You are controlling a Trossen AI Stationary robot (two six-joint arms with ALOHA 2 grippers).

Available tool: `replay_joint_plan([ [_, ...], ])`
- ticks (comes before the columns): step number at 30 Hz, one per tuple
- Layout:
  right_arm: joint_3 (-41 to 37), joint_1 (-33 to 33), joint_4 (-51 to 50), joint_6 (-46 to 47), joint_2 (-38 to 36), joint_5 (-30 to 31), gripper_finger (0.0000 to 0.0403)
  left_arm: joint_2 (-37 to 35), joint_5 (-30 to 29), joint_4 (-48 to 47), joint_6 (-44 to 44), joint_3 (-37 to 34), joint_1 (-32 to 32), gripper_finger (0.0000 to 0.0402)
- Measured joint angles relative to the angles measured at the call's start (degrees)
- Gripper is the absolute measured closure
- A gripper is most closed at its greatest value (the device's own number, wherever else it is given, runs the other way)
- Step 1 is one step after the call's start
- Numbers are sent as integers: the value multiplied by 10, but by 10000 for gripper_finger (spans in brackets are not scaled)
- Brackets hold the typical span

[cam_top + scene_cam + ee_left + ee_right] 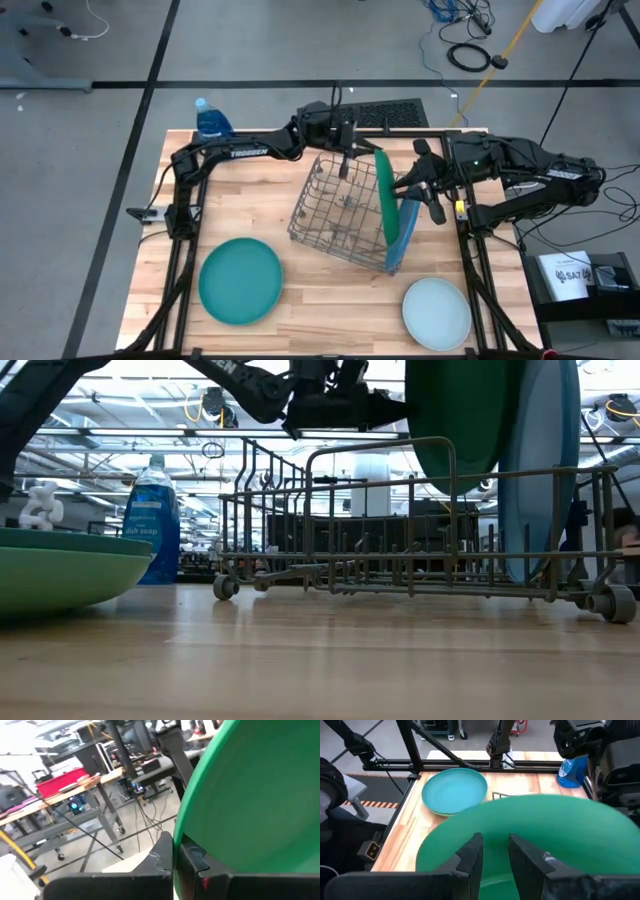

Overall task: Sort dishes
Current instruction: Put the dark green plate into the dish rack

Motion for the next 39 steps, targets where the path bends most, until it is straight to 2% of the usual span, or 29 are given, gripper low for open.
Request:
replay_joint_plan([
  [2, 0, 0, 0, -1, 0, 1, 314, 0, 3, -12, 21, 0, -4, 401],
  [5, 0, -1, 1, -2, 1, 6, 314, 0, 39, -14, 33, 0, -7, 401],
  [10, 0, 0, -3, 7, 12, 58, 314, 0, 105, -10, 38, 0, -8, 401],
  [13, 0, -1, -3, -21, 22, 64, 314, 0, 156, -13, 33, 0, -7, 401],
  [17, 0, 0, -3, -54, 34, 82, 296, 0, 193, -18, 19, 0, -6, 401],
  [23, 0, 0, 2, -79, 41, 109, 239, 0, 208, -17, 9, 0, -6, 401],
  [29, 0, 0, 32, -150, 40, 102, 194, 0, 214, -17, -88, 0, -4, 401],
  [35, 1, 0, 39, -185, 40, 115, 187, 0, 166, -29, -116, 0, 5, 401],
  [39, 21, 0, 20, -185, 40, 137, 191, 1, 167, 11, -109, 0, 11, 401],
])
